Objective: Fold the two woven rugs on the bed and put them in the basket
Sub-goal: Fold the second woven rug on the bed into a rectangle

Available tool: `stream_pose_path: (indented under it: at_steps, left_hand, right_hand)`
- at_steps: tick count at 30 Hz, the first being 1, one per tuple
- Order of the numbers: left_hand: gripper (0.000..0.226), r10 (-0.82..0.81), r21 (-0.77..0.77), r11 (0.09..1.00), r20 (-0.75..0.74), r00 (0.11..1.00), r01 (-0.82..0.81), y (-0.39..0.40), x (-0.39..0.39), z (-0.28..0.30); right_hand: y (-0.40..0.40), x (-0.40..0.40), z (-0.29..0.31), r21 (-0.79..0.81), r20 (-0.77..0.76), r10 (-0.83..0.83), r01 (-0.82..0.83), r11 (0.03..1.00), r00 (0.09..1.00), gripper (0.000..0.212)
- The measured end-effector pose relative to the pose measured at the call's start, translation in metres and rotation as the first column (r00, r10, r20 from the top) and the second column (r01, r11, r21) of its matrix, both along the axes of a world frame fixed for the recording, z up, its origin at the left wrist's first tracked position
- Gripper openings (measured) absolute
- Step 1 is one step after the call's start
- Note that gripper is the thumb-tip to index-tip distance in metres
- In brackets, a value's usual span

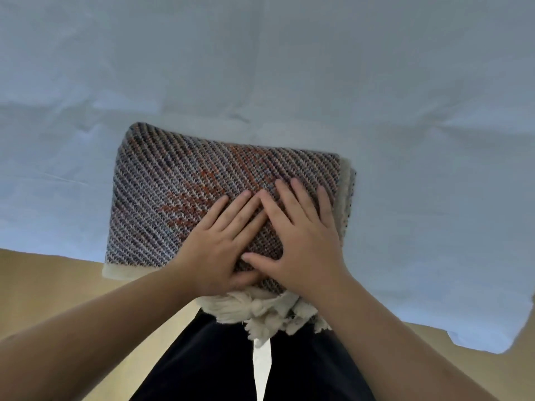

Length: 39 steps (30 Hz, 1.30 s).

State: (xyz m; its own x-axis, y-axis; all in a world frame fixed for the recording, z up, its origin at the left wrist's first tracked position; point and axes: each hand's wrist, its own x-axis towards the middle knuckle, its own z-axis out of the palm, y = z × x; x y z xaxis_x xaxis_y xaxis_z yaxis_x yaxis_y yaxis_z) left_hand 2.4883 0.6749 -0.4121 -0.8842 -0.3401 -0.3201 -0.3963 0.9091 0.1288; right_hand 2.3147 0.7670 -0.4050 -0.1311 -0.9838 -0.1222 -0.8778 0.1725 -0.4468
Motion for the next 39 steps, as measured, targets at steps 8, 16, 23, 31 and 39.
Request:
stream_pose_path:
  at_steps: [8,16,23,31,39]
  left_hand:
    - [0.104,0.038,-0.003,0.999,-0.016,0.999,-0.038,0.000,0.053,-0.010]
    - [0.098,0.101,-0.021,0.995,-0.034,0.994,-0.102,-0.006,0.092,-0.012]
    - [0.086,0.206,-0.040,0.976,-0.147,0.967,-0.214,-0.026,0.106,-0.003]
    - [0.078,0.192,-0.054,0.979,-0.082,0.978,-0.197,-0.052,0.138,-0.023]
    - [0.076,0.234,-0.005,0.972,-0.084,0.969,-0.235,-0.090,0.122,-0.031]
  right_hand:
    - [0.079,-0.034,-0.007,0.286,-0.287,0.193,-0.108,0.952,0.938,0.110]
    - [0.056,0.024,-0.020,0.200,-0.240,0.400,-0.358,0.912,0.885,0.093]
    - [0.005,0.042,-0.003,-0.009,-0.216,0.272,-0.280,0.960,0.938,0.093]
    - [-0.024,0.034,-0.025,0.089,-0.315,0.251,-0.235,0.968,0.915,0.089]
    - [-0.043,0.012,-0.039,0.170,-0.314,0.155,-0.105,0.980,0.937,0.086]
